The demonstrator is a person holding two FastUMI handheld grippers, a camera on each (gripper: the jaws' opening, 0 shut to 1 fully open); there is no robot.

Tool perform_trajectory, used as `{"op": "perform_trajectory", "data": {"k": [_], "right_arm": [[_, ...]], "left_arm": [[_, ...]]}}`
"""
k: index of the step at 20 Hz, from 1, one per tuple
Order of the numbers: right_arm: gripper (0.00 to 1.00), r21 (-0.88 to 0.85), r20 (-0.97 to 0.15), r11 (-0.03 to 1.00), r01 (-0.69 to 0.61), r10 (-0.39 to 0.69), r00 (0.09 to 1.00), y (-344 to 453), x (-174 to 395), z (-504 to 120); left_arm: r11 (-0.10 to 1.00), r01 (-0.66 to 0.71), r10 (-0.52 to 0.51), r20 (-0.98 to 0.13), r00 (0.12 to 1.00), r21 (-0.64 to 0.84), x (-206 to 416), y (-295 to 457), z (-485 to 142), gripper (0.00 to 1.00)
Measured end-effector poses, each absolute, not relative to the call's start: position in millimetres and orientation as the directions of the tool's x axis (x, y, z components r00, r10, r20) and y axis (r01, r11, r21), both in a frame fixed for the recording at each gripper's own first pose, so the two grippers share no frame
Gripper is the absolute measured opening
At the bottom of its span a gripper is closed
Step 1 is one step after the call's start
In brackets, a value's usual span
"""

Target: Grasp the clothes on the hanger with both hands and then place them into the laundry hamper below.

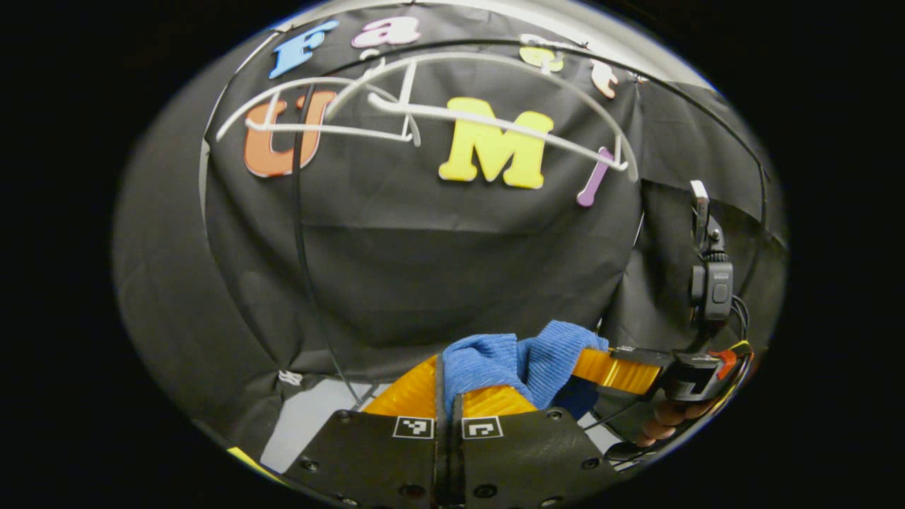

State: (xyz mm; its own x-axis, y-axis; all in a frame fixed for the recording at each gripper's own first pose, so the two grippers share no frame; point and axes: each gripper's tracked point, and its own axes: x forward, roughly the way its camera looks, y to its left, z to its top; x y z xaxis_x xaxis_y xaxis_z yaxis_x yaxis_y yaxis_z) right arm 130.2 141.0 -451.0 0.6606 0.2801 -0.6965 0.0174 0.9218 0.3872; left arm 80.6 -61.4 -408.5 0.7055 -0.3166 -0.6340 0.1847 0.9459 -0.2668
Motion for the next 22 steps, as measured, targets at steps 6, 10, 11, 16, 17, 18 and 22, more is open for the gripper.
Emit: {"op": "perform_trajectory", "data": {"k": [6, 10, 11, 16, 17, 18, 22], "right_arm": [[0.10, 0.312, -0.832, 0.949, 0.049, 0.248, 0.496, 135, 110, -551], [0.16, 0.249, -0.915, 0.967, 0.046, 0.220, 0.337, 130, 82, -599], [0.24, 0.231, -0.932, 0.972, 0.037, 0.210, 0.294, 127, 72, -608], [0.56, 0.109, -0.976, 0.994, 0.012, 0.104, 0.190, 94, 39, -629], [0.61, 0.085, -0.979, 0.996, 0.011, 0.082, 0.188, 85, 35, -625], [0.68, 0.056, -0.978, 0.998, 0.005, 0.053, 0.199, 76, 36, -621], [0.76, -0.021, -0.960, 0.999, -0.037, -0.010, 0.278, 58, 41, -584]], "left_arm": [[0.962, 0.175, -0.273, -0.780, 0.564, -0.210, 67, -74, -497, 0.01], [0.967, 0.155, -0.249, -0.883, 0.397, -0.203, 34, -82, -542, 0.01], [0.965, 0.161, -0.252, -0.912, 0.324, -0.209, 20, -85, -554, 0.04], [0.958, 0.189, -0.244, -0.958, 0.153, -0.214, -21, -86, -564, 0.42], [0.960, 0.192, -0.236, -0.960, 0.152, -0.205, -20, -81, -565, 0.61], [0.961, 0.197, -0.229, -0.960, 0.160, -0.197, -21, -81, -564, 0.80], [0.963, 0.205, -0.218, -0.951, 0.219, -0.174, -20, -75, -541, 0.98]]}}
